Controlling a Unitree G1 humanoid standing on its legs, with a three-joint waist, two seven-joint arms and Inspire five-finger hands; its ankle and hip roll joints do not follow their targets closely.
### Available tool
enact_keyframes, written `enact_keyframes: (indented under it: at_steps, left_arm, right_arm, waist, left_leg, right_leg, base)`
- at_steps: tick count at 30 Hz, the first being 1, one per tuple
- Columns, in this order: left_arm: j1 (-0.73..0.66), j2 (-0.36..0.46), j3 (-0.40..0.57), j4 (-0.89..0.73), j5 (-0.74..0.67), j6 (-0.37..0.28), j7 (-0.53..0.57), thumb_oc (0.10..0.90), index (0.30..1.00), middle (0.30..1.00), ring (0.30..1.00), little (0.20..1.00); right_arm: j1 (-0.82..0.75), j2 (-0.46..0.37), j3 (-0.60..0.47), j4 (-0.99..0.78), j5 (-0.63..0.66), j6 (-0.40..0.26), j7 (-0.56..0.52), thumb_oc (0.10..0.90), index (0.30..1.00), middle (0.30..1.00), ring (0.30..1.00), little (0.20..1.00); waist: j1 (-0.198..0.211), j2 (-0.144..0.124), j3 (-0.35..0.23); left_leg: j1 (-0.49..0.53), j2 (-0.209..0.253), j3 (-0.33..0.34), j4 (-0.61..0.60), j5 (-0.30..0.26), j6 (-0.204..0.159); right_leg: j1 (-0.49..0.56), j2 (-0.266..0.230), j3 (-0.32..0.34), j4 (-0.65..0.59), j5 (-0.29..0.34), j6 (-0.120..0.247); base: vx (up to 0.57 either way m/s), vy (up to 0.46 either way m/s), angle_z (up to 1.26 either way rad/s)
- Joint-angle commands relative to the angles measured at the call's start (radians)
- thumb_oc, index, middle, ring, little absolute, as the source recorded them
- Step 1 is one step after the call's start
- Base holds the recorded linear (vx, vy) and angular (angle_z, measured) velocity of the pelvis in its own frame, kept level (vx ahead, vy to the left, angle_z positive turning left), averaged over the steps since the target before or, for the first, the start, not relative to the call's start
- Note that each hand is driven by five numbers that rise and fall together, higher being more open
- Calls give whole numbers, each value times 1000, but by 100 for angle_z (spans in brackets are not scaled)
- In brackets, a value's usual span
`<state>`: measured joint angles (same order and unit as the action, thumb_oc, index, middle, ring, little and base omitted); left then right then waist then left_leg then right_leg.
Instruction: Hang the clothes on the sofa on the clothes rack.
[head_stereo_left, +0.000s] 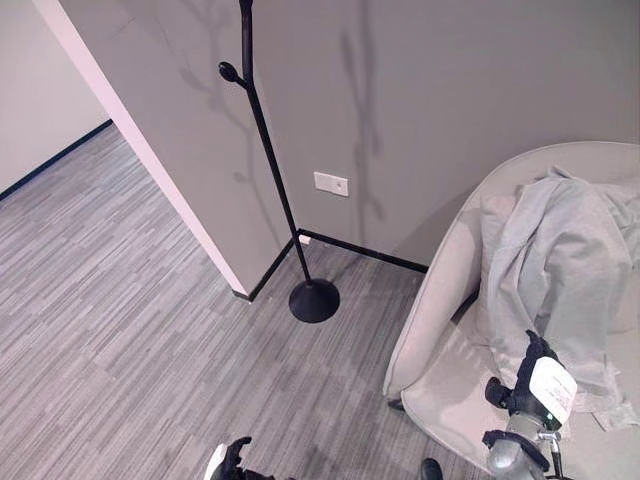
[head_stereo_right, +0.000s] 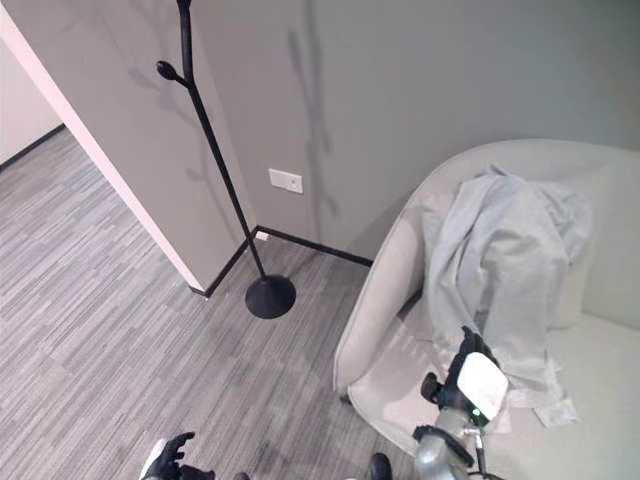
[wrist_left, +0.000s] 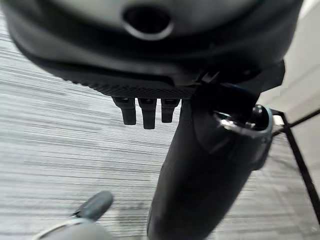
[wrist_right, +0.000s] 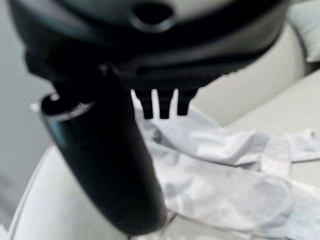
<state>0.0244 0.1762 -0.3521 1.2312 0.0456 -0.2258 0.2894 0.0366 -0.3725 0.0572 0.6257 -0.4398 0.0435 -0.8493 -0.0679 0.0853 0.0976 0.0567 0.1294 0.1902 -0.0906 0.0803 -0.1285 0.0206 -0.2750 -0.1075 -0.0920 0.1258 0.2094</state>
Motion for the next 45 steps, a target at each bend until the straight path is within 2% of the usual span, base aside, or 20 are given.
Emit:
enact_keyframes:
  at_steps: [1, 8, 13, 15, 17, 21, 23, 24, 28, 32, 36, 37, 38, 39, 45]
  left_arm:
    - [-10, -64, -59, 21, 48, -34, 2, 800, 900, 900, 900, 900]
    - [-3, -48, -115, -11, 80, -35, -24, 800, 900, 900, 900, 900]
    - [-12, -1, -154, -61, 59, -42, -23, 800, 900, 900, 900, 900]
    - [-22, 7, -159, -67, 48, -43, -22, 800, 900, 900, 900, 900]
    - [-77, 35, -214, -116, 30, -48, 2, 800, 900, 900, 900, 900]
    - [-101, 39, -245, -137, 50, -49, 12, 800, 900, 900, 900, 900]
    - [-122, 43, -279, -154, 93, -50, 28, 800, 900, 900, 900, 900]
    - [-151, 47, -327, -182, 165, -50, 50, 800, 900, 900, 900, 900]
    - [-160, 47, -347, -202, 202, -52, 72, 800, 900, 900, 900, 900]
    - [-183, 63, -381, -238, 335, -55, 167, 800, 900, 900, 900, 900]
    - [-193, 80, -398, -255, 409, -46, 233, 800, 900, 900, 900, 900]
    - [-198, 87, -401, -263, 430, -45, 253, 800, 900, 900, 900, 900]
    - [-197, 87, -401, -263, 431, -46, 254, 800, 900, 900, 900, 900]
    - [-209, 98, -413, -267, 470, -40, 306, 800, 900, 900, 900, 900]
    - [-243, 99, -438, -250, 571, 1, 446, 800, 900, 900, 900, 900]
  right_arm:
    - [-118, -73, -51, -44, 55, -35, -109, 800, 900, 900, 900, 900]
    - [-238, -89, 34, 70, 103, -67, -30, 800, 900, 900, 900, 900]
    - [-436, -153, 117, 239, 142, -78, -9, 800, 900, 900, 900, 900]
    - [-487, -169, 136, 278, 153, -82, -10, 800, 900, 900, 900, 900]
    - [-672, -256, 194, 390, 172, -65, -51, 800, 900, 900, 900, 900]
    - [-720, -289, 202, 408, 171, -52, -77, 800, 900, 900, 900, 900]
    - [-742, -314, 195, 390, 158, -38, -116, 800, 900, 900, 900, 900]
    - [-756, -329, 181, 354, 140, -20, -167, 800, 900, 900, 900, 900]
    - [-739, -329, 163, 324, 120, -4, -191, 800, 900, 900, 900, 900]
    - [-653, -299, 102, 215, 36, 43, -268, 800, 900, 900, 900, 900]
    - [-626, -285, 81, 217, 16, 59, -299, 800, 900, 900, 900, 900]
    - [-617, -283, 80, 221, 12, 65, -305, 587, 580, 580, 580, 580]
    - [-617, -283, 80, 221, 12, 65, -305, 587, 580, 580, 580, 580]
    - [-619, -280, 87, 236, 8, 81, -322, 400, 300, 300, 300, 300]
    - [-639, -261, 103, 343, 44, 94, -349, 400, 300, 300, 300, 300]
  waist:
    - [34, 9, -23]
    - [68, 1, -14]
    - [104, 12, 27]
    - [107, 17, 38]
    - [135, 54, 101]
    - [143, 66, 117]
    - [148, 75, 128]
    - [150, 83, 142]
    - [150, 88, 147]
    - [137, 96, 170]
    - [134, 101, 185]
    - [132, 103, 191]
    - [133, 102, 190]
    - [130, 109, 206]
    - [122, 120, 228]
  left_leg:
    - [-26, 41, -13, 3, -64, 13]
    - [-49, 54, -32, 3, -54, 5]
    - [-118, 74, -71, 3, -15, -8]
    - [-139, 77, -83, 3, -5, -10]
    - [-214, 92, -131, 3, 43, -15]
    - [-235, 95, -143, 3, 58, -16]
    - [-251, 98, -155, 3, 67, -18]
    - [-266, 103, -165, 3, 75, -20]
    - [-277, 106, -170, 3, 78, -21]
    - [-301, 114, -178, 3, 81, -24]
    - [-320, 114, -182, 3, 84, -24]
    - [-327, 114, -183, 3, 85, -24]
    - [-328, 113, -183, 3, 85, -24]
    - [-343, 110, -184, 3, 89, -23]
    - [-374, 91, -180, 3, 83, -18]
  right_leg:
    - [-7, 63, -29, 5, -79, -36]
    - [-15, 74, -42, 5, -87, -41]
    - [-52, 98, -61, 5, -89, -54]
    - [-66, 104, -67, 8, -88, -58]
    - [-167, 118, -97, 126, -124, -77]
    - [-196, 120, -109, 163, -140, -81]
    - [-215, 122, -121, 186, -153, -81]
    - [-230, 126, -130, 203, -166, -82]
    - [-242, 130, -137, 212, -173, -83]
    - [-271, 134, -148, 238, -186, -85]
    - [-302, 130, -152, 257, -189, -84]
    - [-312, 127, -152, 264, -189, -84]
    - [-314, 127, -152, 266, -190, -84]
    - [-339, 123, -149, 277, -188, -83]
    - [-392, 103, -135, 309, -196, -80]
  base:
    - [26, -20, -4]
    - [12, -54, 4]
    - [-76, -103, 13]
    - [-129, -84, 32]
    - [-236, -107, 40]
    - [-55, -51, 20]
    - [-26, -91, 5]
    - [0, -68, 8]
    - [1, -49, 10]
    - [9, -41, 4]
    - [-21, -4, 4]
    - [0, 0, 0]
    - [-42, 14, 2]
    - [-49, 26, 1]
    - [-33, 36, -1]
